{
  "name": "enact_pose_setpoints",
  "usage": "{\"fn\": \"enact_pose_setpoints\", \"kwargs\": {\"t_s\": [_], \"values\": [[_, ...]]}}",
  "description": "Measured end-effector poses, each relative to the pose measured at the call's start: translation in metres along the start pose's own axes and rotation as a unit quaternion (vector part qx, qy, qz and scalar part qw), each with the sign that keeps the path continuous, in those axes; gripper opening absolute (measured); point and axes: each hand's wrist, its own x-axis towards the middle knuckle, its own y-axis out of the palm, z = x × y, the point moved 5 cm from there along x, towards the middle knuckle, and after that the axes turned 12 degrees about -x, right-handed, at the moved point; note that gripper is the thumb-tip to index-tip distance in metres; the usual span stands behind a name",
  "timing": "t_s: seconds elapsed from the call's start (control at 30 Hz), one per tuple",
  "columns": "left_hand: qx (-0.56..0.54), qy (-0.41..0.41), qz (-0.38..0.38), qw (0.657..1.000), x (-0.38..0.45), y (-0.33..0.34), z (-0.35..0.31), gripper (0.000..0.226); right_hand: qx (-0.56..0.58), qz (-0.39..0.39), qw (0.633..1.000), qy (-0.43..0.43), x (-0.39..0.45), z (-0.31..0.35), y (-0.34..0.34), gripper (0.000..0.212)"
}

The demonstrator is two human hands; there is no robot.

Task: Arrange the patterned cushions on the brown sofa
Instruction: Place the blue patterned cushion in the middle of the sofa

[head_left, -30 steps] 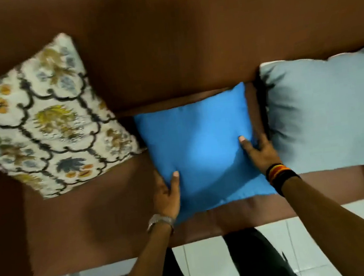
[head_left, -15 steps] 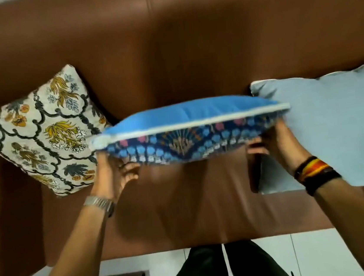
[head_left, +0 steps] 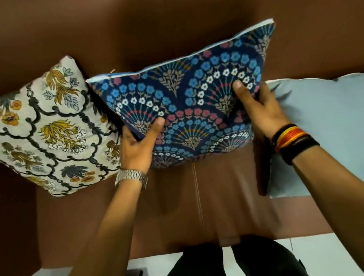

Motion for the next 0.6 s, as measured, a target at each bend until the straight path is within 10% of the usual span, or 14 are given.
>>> {"fn": "enact_pose_setpoints", "kwargs": {"t_s": [0.13, 0.3, 0.6], "values": [[0.007, -0.082, -0.005, 0.997, 0.017, 0.000, 0.028, 0.119, -0.045, 0.030, 0.998, 0.022, 0.015, -0.014, 0.024, 0.076], [-0.024, 0.014, -0.065, 0.998, -0.025, 0.034, 0.028, 0.106, -0.029, 0.056, 0.998, -0.029, 0.000, -0.040, -0.003, 0.084], [0.030, 0.070, 0.106, 0.991, -0.168, 0.248, 0.052, 0.078, -0.192, -0.190, 0.963, 0.002, -0.045, -0.197, -0.211, 0.049]]}}
